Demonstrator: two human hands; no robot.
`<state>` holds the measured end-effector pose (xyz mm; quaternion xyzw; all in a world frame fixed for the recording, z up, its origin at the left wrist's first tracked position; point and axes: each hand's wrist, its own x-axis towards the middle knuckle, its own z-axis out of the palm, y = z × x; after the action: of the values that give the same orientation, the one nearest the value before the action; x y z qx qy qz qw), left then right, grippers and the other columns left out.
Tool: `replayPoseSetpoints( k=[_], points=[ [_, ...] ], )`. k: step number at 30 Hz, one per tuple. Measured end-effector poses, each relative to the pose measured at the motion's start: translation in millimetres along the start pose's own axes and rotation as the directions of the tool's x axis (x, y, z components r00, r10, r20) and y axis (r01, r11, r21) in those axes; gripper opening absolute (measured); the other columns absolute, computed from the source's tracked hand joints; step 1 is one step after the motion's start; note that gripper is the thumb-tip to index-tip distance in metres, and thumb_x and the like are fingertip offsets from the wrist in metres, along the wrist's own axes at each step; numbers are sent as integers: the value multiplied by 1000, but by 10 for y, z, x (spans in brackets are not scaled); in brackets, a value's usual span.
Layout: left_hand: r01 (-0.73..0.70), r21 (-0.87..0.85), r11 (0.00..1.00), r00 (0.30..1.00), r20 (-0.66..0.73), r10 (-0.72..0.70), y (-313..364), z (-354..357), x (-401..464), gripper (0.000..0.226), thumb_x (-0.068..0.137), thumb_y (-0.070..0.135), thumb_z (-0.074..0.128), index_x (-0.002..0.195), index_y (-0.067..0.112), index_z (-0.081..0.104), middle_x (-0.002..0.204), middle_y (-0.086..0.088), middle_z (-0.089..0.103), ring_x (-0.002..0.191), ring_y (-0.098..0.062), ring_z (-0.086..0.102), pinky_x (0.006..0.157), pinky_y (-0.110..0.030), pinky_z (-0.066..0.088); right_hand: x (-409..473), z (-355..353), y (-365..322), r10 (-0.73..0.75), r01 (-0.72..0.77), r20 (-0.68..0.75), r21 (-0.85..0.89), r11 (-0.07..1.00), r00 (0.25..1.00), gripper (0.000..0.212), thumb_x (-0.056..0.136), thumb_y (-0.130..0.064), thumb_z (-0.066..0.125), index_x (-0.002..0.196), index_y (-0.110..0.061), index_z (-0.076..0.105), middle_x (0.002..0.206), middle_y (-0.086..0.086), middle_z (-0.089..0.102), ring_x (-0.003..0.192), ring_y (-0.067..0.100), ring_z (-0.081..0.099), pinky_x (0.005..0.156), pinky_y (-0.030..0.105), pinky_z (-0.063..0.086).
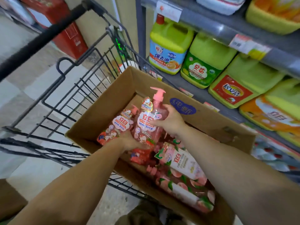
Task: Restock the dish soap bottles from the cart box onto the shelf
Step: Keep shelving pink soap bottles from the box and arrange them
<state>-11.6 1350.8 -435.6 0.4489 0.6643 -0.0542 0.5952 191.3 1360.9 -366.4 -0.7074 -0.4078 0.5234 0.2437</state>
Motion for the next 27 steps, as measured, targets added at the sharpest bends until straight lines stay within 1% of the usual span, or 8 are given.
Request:
replayPoseSetpoints(
  k=[4, 9, 12, 15, 17, 19, 24, 27],
  points=[
    [-234, -151, 960, 963, 101, 251, 388, 380, -252, 115, 31, 37, 101, 132, 11, 53, 112, -2, 73, 104, -20, 70, 95, -42, 54, -471, -675, -25, -131, 132, -84, 7, 991, 988, 81, 65, -16, 89, 134, -15, 47, 117, -5, 58, 103, 9, 56, 85, 16, 41],
    [-392, -39, 919, 911, 126, 394, 995, 1160, -823, 102, 33, 35, 98, 122, 10, 55, 106, 2, 71, 101, -22, 68, 82, -33, 54, -1313, -1541, 305, -230, 240, -270, 5, 971, 935, 80, 63, -10, 90, 131, -13, 49, 114, -8, 58, 100, 7, 56, 80, 0, 41],
    [-517, -37, 855, 842, 157, 516, 1269, 1918, -1311, 89, 48, 13, 98, 121, 8, 47, 105, 0, 71, 96, -14, 69, 83, -30, 58, -2022, -2135, 634, -285, 303, -348, -5, 953, 893, 84, 65, -6, 88, 137, -6, 45, 118, -5, 57, 105, 8, 54, 86, 2, 42],
    [-632, -70, 772, 744, 224, 629, 1508, 2843, -1804, 64, 58, -2, 91, 108, 10, 53, 84, 10, 75, 77, -1, 70, 73, -24, 58, -2838, -2785, 1079, -312, 318, -431, -61, 946, 847, 80, 70, -8, 85, 138, -11, 43, 113, -6, 56, 104, 9, 55, 75, -4, 38],
    [-682, -46, 730, 698, 257, 668, 1692, 3486, -2122, 67, 57, 1, 92, 111, 10, 52, 88, 12, 73, 79, 0, 69, 80, -25, 57, -3408, -3246, 1398, -320, 314, -505, -100, 944, 802, 86, 72, -16, 85, 144, -14, 39, 120, -5, 58, 112, 11, 57, 89, 7, 42],
    [-744, -14, 668, 629, 321, 708, 1913, 4124, -2538, 90, 44, 23, 100, 119, 11, 52, 100, 8, 73, 88, -4, 70, 80, -23, 57, -4012, -3682, 1721, -313, 289, -587, -137, 947, 747, 91, 76, -17, 82, 150, -18, 29, 123, -6, 55, 113, 8, 53, 97, 13, 39],
    [-859, -12, 512, 448, 469, 761, 2386, 5651, -3514, 66, 58, 17, 94, 113, 19, 57, 100, 5, 73, 80, -2, 69, 68, -14, 53, -5478, -4629, 2297, -337, 217, -795, -262, 940, 505, 80, 87, -20, 72, 152, -21, 26, 119, -13, 52, 105, 0, 47, 70, -7, 30],
    [-900, -83, 427, 330, 509, 795, 2623, 6353, -4100, 57, 66, 6, 88, 108, 23, 53, 94, 7, 69, 73, 2, 60, 54, -2, 44, -6106, -5048, 2626, -281, 169, -899, -236, 957, 335, 77, 87, -27, 71, 150, -29, 28, 124, -13, 58, 99, 5, 54, 81, 14, 42]
  ],
)
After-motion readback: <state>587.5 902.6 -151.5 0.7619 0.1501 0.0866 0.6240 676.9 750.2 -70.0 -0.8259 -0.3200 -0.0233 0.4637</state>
